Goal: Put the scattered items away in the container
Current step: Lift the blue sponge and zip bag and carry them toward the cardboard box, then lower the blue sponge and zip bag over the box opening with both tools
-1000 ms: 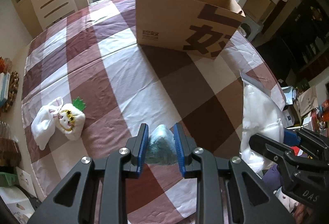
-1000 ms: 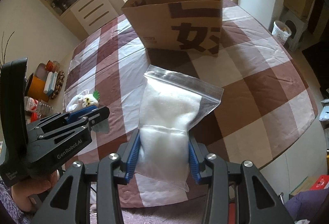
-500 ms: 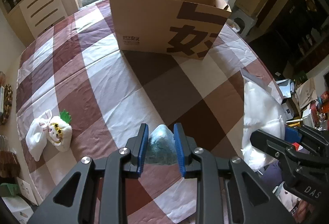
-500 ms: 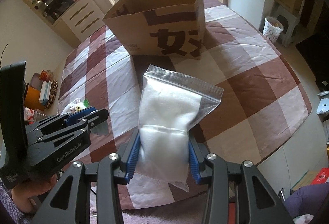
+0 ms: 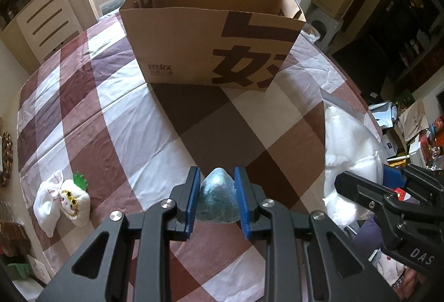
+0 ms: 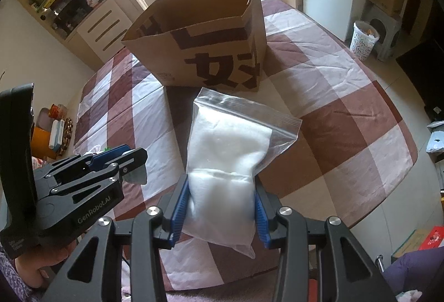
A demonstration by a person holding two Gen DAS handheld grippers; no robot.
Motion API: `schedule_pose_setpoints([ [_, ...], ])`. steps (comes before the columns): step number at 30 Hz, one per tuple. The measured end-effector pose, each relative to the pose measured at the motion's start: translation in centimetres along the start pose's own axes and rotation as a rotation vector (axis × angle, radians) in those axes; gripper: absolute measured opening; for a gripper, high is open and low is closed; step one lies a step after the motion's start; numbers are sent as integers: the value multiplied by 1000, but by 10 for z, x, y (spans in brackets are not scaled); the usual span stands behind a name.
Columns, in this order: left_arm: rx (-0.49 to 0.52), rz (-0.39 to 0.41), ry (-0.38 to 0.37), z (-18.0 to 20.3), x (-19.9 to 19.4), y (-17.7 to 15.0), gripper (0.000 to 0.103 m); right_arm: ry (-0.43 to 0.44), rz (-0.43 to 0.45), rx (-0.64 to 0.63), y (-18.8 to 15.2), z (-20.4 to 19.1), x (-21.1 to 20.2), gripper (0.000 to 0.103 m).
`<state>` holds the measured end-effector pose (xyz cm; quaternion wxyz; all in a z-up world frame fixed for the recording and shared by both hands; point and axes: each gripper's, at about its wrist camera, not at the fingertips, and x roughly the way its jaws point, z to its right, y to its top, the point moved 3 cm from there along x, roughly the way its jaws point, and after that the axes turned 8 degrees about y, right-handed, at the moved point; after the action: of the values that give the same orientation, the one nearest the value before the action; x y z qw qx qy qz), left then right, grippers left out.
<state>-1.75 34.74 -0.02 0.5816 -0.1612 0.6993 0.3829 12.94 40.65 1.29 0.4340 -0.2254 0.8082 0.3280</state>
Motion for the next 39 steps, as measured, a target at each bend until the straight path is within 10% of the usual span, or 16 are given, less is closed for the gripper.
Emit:
schedule_pose_setpoints([
  [39, 36, 47, -7, -24, 18, 92, 26, 27, -9, -80, 91, -22, 37, 43],
])
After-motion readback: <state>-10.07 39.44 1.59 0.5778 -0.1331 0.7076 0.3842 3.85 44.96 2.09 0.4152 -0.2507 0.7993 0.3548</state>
